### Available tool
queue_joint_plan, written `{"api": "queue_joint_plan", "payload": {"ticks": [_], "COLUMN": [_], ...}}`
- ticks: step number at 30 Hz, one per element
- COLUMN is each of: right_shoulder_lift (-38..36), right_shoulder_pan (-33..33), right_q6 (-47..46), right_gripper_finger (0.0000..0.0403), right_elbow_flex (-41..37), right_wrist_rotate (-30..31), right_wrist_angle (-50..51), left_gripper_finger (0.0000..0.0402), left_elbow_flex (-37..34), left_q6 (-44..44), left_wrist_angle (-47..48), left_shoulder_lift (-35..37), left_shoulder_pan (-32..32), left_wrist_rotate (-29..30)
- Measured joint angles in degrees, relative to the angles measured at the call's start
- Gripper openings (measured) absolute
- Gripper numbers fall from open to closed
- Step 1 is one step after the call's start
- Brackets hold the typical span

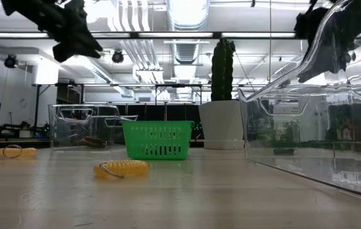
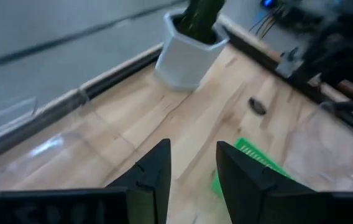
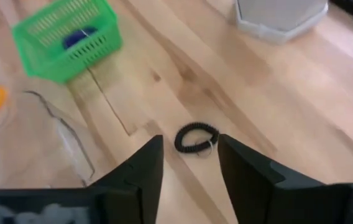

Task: Sort spring keychains
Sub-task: Put the black spring keychain into the top transparent bin

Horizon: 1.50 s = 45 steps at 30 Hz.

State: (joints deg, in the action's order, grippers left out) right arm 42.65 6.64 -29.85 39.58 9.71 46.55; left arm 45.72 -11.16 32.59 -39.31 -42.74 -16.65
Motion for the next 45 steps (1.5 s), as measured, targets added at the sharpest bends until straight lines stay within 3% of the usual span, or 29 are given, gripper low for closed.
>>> {"api": "queue_joint_plan", "payload": {"ticks": [12, 24, 45], "right_shoulder_lift": [15.52, 26.66, 40.9], "right_shoulder_pan": [9.61, 13.94, 13.89], "right_q6": [1.85, 7.39, 9.32], "right_gripper_finger": [0.0192, 0.0194, 0.0194], "right_elbow_flex": [0.45, 0.45, 2.73], "right_wrist_rotate": [-8.25, -13.68, -12.5], "right_wrist_angle": [-0.46, -4.46, -10.6], "left_gripper_finger": [0.0119, 0.0119, 0.0119], "left_elbow_flex": [-3.48, -7.25, -9.4], "left_q6": [-1.76, -3.71, -5.51], "left_wrist_angle": [-5.68, -5.32, -5.57], "left_shoulder_lift": [11.36, 14.53, 14.56], "left_shoulder_pan": [0.0, 0.0, 0.0], "left_wrist_rotate": [-3.01, -3.04, -3.01]}}
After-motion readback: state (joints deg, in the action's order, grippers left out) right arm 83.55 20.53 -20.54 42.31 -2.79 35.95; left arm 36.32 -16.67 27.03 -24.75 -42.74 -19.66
